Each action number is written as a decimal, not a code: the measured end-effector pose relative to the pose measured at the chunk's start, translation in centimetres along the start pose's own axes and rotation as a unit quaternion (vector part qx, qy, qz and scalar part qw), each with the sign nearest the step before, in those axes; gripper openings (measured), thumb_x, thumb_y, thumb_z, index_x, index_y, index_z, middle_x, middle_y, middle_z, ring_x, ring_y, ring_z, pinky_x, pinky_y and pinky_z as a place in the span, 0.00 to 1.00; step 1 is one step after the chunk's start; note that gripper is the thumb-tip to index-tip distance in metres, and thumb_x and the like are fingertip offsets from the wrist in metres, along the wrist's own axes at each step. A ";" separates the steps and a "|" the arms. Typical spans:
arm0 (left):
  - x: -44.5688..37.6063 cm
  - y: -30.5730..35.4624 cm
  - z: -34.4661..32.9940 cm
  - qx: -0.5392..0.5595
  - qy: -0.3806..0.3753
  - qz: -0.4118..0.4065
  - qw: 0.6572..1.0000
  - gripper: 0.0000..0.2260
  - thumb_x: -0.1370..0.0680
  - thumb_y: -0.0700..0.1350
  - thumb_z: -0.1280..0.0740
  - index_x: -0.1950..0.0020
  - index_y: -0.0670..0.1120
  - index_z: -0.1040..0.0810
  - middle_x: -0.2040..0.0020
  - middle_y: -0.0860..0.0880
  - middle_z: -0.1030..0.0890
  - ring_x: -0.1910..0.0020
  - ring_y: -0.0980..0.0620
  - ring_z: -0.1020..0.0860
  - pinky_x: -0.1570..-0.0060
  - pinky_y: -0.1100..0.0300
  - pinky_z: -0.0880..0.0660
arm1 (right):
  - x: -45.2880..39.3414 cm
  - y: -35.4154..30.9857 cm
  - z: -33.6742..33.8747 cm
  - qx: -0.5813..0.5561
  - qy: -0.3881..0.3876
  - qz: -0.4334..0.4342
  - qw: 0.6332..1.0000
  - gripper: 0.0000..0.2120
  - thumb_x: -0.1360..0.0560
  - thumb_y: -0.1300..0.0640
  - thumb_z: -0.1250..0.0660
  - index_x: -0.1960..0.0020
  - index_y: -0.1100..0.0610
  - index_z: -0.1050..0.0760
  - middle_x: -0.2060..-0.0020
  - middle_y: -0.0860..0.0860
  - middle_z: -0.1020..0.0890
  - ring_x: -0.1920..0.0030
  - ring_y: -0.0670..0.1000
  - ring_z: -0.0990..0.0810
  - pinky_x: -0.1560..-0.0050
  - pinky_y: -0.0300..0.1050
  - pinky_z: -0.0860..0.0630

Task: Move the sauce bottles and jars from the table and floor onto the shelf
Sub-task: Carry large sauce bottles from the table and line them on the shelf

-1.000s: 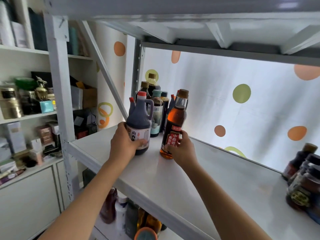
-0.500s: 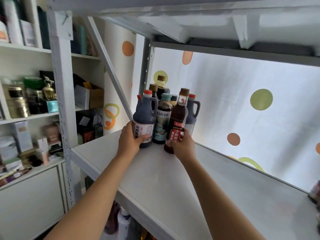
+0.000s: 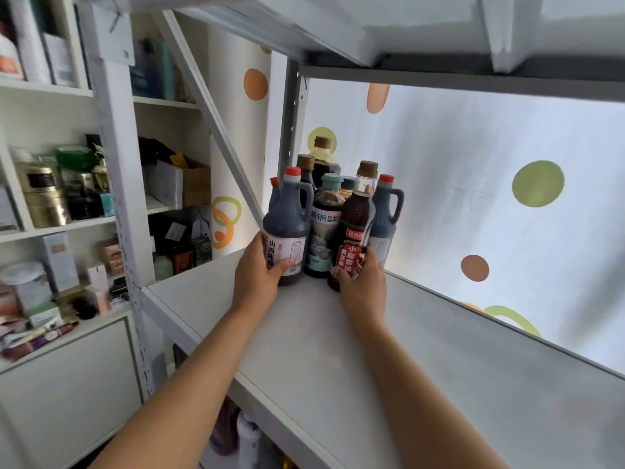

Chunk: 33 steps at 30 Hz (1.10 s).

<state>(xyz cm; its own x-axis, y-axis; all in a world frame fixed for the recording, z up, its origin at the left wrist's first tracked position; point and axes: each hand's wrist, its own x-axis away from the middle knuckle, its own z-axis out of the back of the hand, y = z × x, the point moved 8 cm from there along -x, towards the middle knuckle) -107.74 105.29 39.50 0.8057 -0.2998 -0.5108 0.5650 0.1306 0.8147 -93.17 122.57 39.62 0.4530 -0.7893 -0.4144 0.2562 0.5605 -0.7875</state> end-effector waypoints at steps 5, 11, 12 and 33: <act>-0.3 -0.6 0.4 -0.005 0.024 0.009 1.000 0.29 0.26 0.45 0.27 0.27 0.47 0.34 0.32 0.47 0.25 0.34 0.45 0.26 0.34 0.50 0.29 | 0.1 0.1 0.1 0.006 0.006 -0.004 1.000 0.27 0.26 0.54 0.27 0.30 0.55 0.33 0.40 0.54 0.22 0.42 0.57 0.22 0.44 0.49 0.26; -0.8 -1.5 -0.1 -0.014 0.012 0.024 1.000 0.30 0.23 0.44 0.30 0.24 0.45 0.39 0.28 0.45 0.30 0.30 0.44 0.30 0.31 0.47 0.32 | 0.3 0.1 0.0 -0.003 0.014 -0.009 1.000 0.25 0.26 0.53 0.27 0.34 0.57 0.33 0.40 0.55 0.21 0.42 0.58 0.21 0.43 0.54 0.23; -0.9 -1.6 -0.3 -0.015 0.008 0.027 0.999 0.31 0.23 0.44 0.31 0.24 0.45 0.41 0.27 0.45 0.31 0.29 0.44 0.31 0.30 0.47 0.33 | 0.3 0.1 0.0 -0.007 0.016 -0.011 1.000 0.25 0.26 0.53 0.26 0.35 0.56 0.33 0.40 0.55 0.21 0.43 0.58 0.21 0.44 0.54 0.23; 0.3 -3.0 -0.3 -0.030 0.004 0.147 0.989 0.37 0.19 0.46 0.36 0.21 0.38 0.57 0.25 0.38 0.37 0.28 0.38 0.34 0.31 0.46 0.35 | 3.5 0.3 0.5 0.058 -0.073 -0.046 0.995 0.17 0.25 0.65 0.34 0.38 0.58 0.33 0.40 0.57 0.22 0.40 0.59 0.23 0.46 0.44 0.29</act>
<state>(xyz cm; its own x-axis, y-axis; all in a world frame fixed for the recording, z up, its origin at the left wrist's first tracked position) -109.10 105.06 36.81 0.9377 -0.2336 -0.2571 0.3160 0.2662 0.9106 -91.12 120.13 38.15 0.5393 -0.7990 -0.2660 0.3957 0.5193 -0.7575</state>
